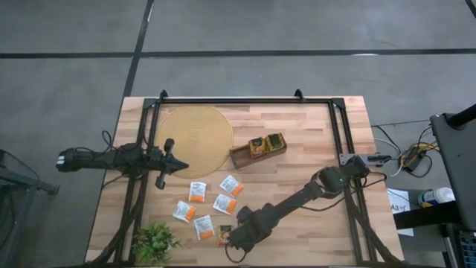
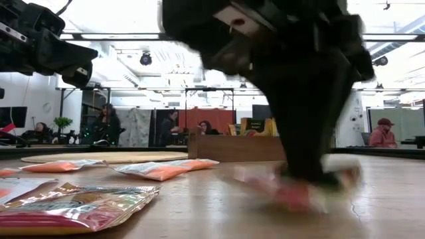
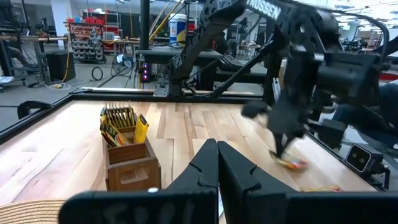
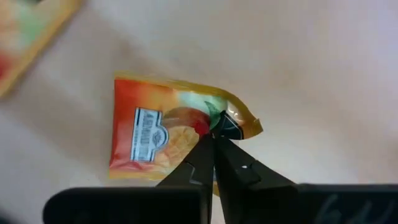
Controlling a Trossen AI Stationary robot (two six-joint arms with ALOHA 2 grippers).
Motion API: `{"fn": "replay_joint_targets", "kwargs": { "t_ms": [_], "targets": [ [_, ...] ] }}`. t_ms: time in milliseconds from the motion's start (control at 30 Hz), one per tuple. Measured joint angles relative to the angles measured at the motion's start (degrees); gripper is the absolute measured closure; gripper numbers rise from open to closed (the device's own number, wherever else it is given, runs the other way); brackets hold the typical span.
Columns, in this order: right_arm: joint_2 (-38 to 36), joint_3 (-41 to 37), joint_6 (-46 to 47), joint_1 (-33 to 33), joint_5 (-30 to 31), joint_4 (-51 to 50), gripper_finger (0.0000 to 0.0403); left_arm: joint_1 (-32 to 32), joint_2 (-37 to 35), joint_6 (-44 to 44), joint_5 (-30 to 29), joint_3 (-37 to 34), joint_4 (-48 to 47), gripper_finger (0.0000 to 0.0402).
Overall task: Pick & Place Tea
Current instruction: Put the orange tea bag into the middle section of the wooden organizer
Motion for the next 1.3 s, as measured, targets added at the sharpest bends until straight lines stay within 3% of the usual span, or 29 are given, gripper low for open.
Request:
{"fn": "replay_joint_targets", "kwargs": {
  "t_ms": [167, 300, 500, 900, 1133, 1300],
  "targets": [
    [-6.0, 0.2, -0.1, -0.6, 9.0, -11.5, 0.0395, 0.0, 0.0, 0.0, 0.0, 0.0, 0.0, 0.0401],
    [-9.3, 0.1, -2.2, -1.3, 20.1, -18.5, 0.0395, 0.0, 0.0, 0.0, 0.0, 0.0, 0.0, 0.0401],
    [-13.4, -0.3, -15.4, -3.6, 34.0, -20.9, 0.0395, 0.0, 0.0, 0.0, 0.0, 0.0, 0.0, 0.0401],
    [-14.5, -0.5, -45.9, -10.7, 48.5, -20.9, 0.0395, 0.0, 0.0, 0.0, 0.0, 0.0, 0.0, 0.0401],
    [-14.6, -4.1, -53.8, -14.9, 54.4, -19.2, 0.0395, 0.0, 0.0, 0.0, 0.0, 0.0, 0.0, 0.0401],
    [-17.5, -10.9, -58.3, -17.5, 55.2, -13.0, 0.0395, 0.0, 0.0, 0.0, 0.0, 0.0, 0.0, 0.0401]
  ]
}}
